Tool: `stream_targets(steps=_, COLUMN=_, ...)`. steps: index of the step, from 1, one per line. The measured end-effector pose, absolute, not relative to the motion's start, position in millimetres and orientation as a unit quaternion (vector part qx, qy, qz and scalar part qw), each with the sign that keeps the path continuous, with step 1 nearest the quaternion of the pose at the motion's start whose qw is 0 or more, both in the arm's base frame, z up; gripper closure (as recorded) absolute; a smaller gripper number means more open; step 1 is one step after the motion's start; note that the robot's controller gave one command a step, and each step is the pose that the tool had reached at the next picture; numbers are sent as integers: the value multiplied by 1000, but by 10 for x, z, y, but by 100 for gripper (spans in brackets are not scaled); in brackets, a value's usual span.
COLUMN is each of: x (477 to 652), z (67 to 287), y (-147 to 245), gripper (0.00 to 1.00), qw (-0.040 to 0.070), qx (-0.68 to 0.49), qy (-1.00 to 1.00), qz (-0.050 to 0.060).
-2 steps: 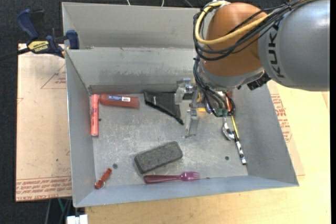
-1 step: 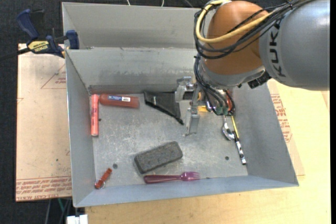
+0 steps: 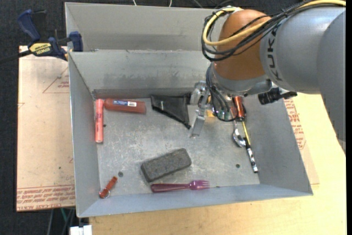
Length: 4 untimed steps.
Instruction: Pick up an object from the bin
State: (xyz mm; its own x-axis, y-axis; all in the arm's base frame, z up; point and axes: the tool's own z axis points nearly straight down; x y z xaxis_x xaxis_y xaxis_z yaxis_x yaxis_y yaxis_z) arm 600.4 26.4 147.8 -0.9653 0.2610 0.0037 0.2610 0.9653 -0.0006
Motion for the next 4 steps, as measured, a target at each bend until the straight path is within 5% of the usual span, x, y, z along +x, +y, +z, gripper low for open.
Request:
stream_targets(steps=1, x=6079, z=1496, y=237, gripper=0, qw=-2, qx=-142, qy=-990, qz=-1)
stream_targets(steps=2, x=6172, z=1259, y=369, gripper=0, qw=0, qx=-228, qy=-974, qz=-1)
stream_targets(steps=3, x=6107, z=706, y=420, gripper=0, qw=-4, qx=-186, qy=-983, qz=-2)
stream_targets(steps=4, x=6136, z=719, y=482, gripper=100, qw=-6, qx=-380, qy=-925, qz=-4)
